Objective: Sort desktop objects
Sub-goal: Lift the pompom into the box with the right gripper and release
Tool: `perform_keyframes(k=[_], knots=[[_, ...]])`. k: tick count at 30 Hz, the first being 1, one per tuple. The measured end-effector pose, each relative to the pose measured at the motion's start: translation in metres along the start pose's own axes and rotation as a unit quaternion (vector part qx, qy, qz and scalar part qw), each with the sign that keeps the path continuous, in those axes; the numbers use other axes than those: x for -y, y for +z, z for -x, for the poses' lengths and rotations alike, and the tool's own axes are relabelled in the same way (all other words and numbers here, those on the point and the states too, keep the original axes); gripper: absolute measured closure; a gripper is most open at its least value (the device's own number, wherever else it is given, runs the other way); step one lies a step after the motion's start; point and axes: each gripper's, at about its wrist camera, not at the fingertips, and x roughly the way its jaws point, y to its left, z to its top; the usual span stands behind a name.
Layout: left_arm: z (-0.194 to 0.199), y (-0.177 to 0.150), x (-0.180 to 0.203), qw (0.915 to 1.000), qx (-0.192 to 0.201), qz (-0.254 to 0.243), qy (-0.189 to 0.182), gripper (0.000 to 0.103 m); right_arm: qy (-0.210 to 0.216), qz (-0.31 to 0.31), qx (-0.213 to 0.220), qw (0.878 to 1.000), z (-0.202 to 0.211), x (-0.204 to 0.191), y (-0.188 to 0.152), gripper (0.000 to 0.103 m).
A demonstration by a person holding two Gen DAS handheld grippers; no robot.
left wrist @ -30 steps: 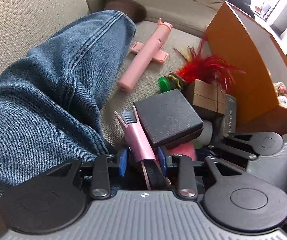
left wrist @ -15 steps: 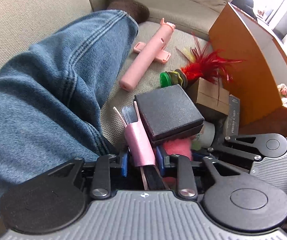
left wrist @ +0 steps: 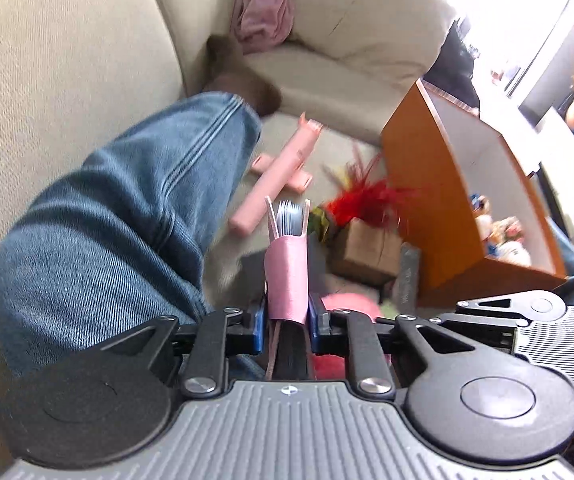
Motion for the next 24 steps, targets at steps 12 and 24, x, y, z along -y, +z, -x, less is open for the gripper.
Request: perform_keyframes(k=[12,24], knots=[[0.024,0.027,0.044,0.9946,0.065,-0.040,-0.070,0.082,-0.060,-0.005,0.120,0.991,0.104,0.023,0.024,0.103],[0.012,0.069,0.086,0.9863,0.093,-0.064,-0.121,0.082,-0.147,-0.053,0.188,0.970,0.159,0.084,0.048,0.103]])
